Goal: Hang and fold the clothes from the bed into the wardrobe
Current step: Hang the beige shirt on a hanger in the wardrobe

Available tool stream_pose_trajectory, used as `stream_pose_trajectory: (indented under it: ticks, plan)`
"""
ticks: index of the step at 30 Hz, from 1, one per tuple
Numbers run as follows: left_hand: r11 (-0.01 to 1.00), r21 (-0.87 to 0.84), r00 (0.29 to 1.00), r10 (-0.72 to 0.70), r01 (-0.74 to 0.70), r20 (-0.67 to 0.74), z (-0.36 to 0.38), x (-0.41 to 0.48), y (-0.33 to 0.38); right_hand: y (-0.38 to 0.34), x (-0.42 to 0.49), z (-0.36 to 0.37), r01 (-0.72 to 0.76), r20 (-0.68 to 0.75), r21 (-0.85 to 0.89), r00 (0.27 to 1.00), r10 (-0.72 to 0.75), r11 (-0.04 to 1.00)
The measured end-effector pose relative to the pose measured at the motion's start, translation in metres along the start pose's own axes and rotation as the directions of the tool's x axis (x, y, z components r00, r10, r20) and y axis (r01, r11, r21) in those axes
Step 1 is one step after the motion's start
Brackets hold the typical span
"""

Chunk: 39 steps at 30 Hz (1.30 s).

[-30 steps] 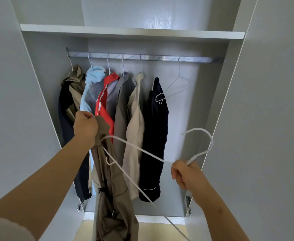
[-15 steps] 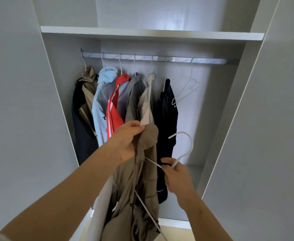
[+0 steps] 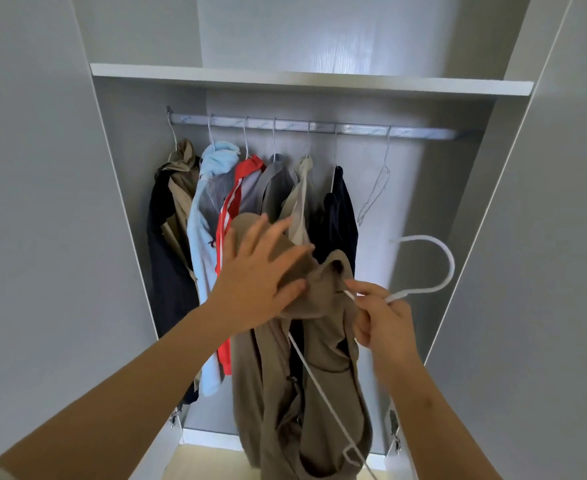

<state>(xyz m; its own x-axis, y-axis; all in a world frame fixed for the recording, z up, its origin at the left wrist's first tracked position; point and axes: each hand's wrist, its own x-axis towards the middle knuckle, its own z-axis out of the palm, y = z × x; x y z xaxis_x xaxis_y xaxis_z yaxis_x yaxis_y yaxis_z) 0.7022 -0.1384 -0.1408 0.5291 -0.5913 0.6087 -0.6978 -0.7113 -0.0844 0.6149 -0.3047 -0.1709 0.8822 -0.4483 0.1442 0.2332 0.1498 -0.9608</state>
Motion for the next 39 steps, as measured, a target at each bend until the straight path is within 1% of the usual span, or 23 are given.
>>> stream_pose_trajectory:
  ticks: [1,4,6,7,9,11,13,15,16,17,18,19,21,22,24,26,28,30,32,36,38,39]
  plan:
    - [0.998,0.018,0.998,0.059,-0.06,0.021,0.0,0.002,0.004,-0.004,0.001,-0.001,0.023,0.021,-0.031,1.0,-0.022,0.999]
    - [0.981,0.041,0.981,0.192,-0.191,-0.026,-0.001,0.009,0.011,-0.011,-0.001,-0.003,0.082,0.058,-0.169,0.996,-0.073,0.982]
    - [0.973,-0.018,0.974,0.228,-0.228,0.009,0.001,0.012,0.011,-0.013,-0.001,-0.005,0.121,-0.006,-0.311,0.992,-0.129,0.943]
    - [0.977,-0.072,0.977,0.206,-0.202,0.052,0.003,0.011,0.011,-0.014,0.0,-0.005,0.15,-0.04,-0.389,0.983,-0.18,0.909]
    - [0.978,-0.195,0.992,0.087,-0.067,0.096,0.008,0.009,0.013,-0.019,0.002,-0.005,0.225,-0.068,-0.517,0.951,-0.301,0.826]
    - [0.965,-0.261,0.999,-0.023,0.032,0.037,0.014,0.009,0.014,-0.02,0.004,-0.006,0.264,-0.1,-0.608,0.91,-0.402,0.749]
    - [0.948,-0.307,0.994,-0.1,0.085,-0.032,0.017,0.012,0.012,-0.014,0.004,-0.009,0.236,-0.163,-0.676,0.876,-0.454,0.698]
    - [0.937,-0.329,0.986,-0.148,0.114,-0.078,0.015,0.016,0.007,-0.004,0.001,-0.013,0.195,-0.233,-0.681,0.856,-0.461,0.706]
    - [0.935,-0.331,0.981,-0.169,0.129,-0.094,0.013,0.018,0.004,0.002,0.001,-0.015,0.185,-0.255,-0.655,0.858,-0.445,0.733]
    - [0.931,-0.334,0.976,-0.191,0.145,-0.109,0.011,0.019,0.001,0.009,0.0,-0.016,0.161,-0.265,-0.624,0.877,-0.401,0.764]
    - [0.928,-0.34,0.97,-0.208,0.153,-0.129,0.008,0.021,-0.001,0.016,0.0,-0.017,0.12,-0.257,-0.607,0.906,-0.337,0.785]
    - [0.924,-0.349,0.964,-0.219,0.155,-0.152,0.006,0.022,-0.003,0.025,0.0,-0.018,0.059,-0.237,-0.617,0.937,-0.257,0.785]
    - [0.923,-0.355,0.955,-0.227,0.149,-0.19,0.001,0.024,-0.005,0.046,0.002,-0.019,-0.069,-0.169,-0.678,0.983,-0.065,0.731]
    - [0.922,-0.356,0.954,-0.23,0.151,-0.191,-0.001,0.025,-0.006,0.055,0.003,-0.017,-0.115,-0.114,-0.713,0.992,0.047,0.691]
    - [0.92,-0.362,0.959,-0.225,0.151,-0.171,-0.005,0.026,-0.008,0.071,0.005,-0.01,-0.145,0.004,-0.768,0.973,0.232,0.624]
    - [0.914,-0.384,0.964,-0.209,0.133,-0.162,-0.011,0.027,-0.01,0.081,0.011,-0.001,-0.151,0.047,-0.819,0.944,0.327,0.554]
    - [0.909,-0.401,0.967,-0.194,0.115,-0.162,-0.017,0.028,-0.011,0.089,0.016,0.006,-0.15,0.05,-0.859,0.927,0.372,0.489]
    - [0.902,-0.419,0.963,-0.197,0.105,-0.183,-0.024,0.026,-0.014,0.094,0.021,0.011,-0.122,0.054,-0.894,0.926,0.373,0.431]
    - [0.896,-0.432,0.957,-0.208,0.103,-0.203,-0.031,0.025,-0.019,0.095,0.024,0.018,-0.089,0.076,-0.906,0.927,0.367,0.414]
    - [0.887,-0.458,0.951,-0.185,0.054,-0.247,-0.043,0.025,-0.028,0.099,0.032,0.038,-0.06,0.151,-0.882,0.904,0.4,0.467]
    - [0.892,-0.451,0.95,-0.178,0.046,-0.256,-0.048,0.025,-0.033,0.099,0.037,0.043,-0.076,0.148,-0.844,0.918,0.367,0.531]
    - [0.897,-0.44,0.95,-0.178,0.049,-0.256,-0.049,0.023,-0.037,0.098,0.041,0.043,-0.084,0.142,-0.808,0.933,0.33,0.584]
